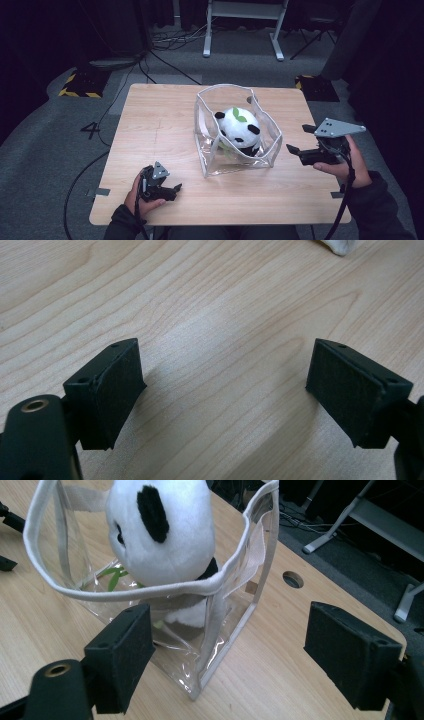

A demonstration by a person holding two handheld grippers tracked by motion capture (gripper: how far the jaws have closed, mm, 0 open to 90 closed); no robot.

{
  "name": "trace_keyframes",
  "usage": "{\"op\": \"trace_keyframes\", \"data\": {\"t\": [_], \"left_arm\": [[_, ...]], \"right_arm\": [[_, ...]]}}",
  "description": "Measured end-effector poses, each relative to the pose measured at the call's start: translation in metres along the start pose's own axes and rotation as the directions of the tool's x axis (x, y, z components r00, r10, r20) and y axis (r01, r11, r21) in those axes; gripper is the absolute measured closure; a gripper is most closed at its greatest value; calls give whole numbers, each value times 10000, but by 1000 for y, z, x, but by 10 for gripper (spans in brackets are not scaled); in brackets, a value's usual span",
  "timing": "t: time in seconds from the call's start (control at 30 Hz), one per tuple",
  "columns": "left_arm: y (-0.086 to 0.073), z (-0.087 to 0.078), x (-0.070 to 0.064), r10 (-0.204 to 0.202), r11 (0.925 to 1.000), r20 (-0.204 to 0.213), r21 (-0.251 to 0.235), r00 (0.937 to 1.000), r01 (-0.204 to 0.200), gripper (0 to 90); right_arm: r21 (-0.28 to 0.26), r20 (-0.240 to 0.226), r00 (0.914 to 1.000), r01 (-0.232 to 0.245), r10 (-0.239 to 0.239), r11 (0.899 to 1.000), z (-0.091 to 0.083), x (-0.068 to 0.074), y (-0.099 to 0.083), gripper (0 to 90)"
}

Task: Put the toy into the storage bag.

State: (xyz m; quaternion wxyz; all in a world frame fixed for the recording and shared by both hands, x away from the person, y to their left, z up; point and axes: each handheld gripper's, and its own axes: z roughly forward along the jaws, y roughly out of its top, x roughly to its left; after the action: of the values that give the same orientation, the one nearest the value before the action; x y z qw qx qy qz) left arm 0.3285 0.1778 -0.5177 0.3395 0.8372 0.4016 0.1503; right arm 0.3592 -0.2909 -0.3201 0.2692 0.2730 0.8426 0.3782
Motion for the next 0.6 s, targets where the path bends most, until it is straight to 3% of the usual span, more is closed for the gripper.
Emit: {"op": "trace_keyframes", "data": {"t": [0.6], "left_arm": [[0,0,0,4,10000,1,2,10000,-4,152]], "right_arm": [[318,-168,9998,-55,61,9995,7,1,-16,193]]}}
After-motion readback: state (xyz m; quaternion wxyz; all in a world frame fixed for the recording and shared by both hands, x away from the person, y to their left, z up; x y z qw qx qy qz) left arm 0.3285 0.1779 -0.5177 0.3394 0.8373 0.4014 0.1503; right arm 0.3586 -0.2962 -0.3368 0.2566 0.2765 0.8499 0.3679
